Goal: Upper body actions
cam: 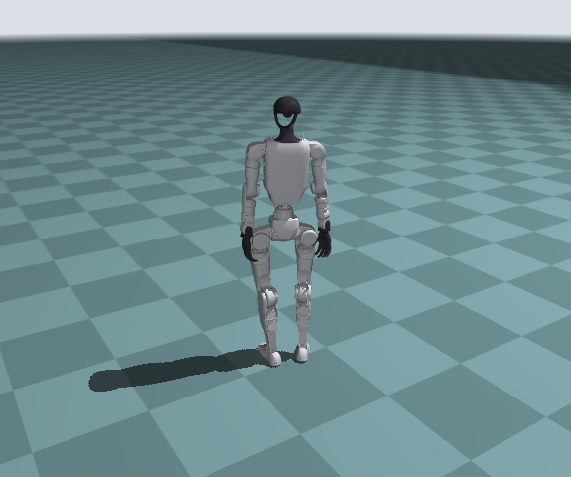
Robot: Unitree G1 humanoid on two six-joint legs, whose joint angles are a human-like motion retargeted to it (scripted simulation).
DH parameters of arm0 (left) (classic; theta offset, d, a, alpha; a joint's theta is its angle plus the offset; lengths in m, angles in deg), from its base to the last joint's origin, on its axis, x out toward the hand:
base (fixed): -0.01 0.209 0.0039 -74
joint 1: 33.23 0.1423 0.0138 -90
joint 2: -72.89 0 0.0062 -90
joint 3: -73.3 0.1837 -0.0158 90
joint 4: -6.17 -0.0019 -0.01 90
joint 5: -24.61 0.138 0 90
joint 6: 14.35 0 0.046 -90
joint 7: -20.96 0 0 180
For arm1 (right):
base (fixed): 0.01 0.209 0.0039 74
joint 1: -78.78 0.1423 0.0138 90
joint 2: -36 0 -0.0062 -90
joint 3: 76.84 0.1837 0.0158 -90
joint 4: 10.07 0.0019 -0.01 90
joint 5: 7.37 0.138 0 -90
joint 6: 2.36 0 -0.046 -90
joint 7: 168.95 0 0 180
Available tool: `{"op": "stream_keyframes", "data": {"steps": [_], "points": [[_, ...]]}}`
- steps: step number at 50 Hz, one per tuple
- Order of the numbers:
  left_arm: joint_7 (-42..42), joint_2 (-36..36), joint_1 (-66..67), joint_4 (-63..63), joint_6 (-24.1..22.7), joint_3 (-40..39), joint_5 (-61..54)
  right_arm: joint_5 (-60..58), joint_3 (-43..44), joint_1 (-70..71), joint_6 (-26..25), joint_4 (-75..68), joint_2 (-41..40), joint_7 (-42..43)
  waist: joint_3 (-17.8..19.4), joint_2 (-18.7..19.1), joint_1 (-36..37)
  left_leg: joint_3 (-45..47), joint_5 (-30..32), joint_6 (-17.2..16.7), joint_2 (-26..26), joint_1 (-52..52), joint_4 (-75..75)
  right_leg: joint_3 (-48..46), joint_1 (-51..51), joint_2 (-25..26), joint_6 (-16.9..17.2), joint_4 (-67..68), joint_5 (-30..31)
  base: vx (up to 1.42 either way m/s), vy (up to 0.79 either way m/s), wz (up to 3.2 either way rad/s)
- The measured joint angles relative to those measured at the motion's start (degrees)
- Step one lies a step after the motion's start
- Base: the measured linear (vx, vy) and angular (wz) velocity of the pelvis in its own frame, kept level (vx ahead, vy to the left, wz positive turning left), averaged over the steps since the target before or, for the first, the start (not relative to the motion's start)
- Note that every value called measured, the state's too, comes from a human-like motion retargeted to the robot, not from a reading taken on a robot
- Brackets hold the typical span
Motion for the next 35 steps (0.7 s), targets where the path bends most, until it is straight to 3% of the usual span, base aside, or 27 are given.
{"op": "stream_keyframes", "data": {"steps": [35], "points": [[-0.1, 0.2, 0.0, 0.1, -0.1, -0.4, -0.1, -0.5, -0.2, -0.1, 0.1, 0.1, -0.1, 0.1, 0.2, 0.0, -0.3, -0.1, 0.1, 0.0, -0.1, -0.1, 0.0, -0.1, 0.0, 0.0, -0.1, -0.1, 0.0, 0.0, 0.0, 0.0]]}}
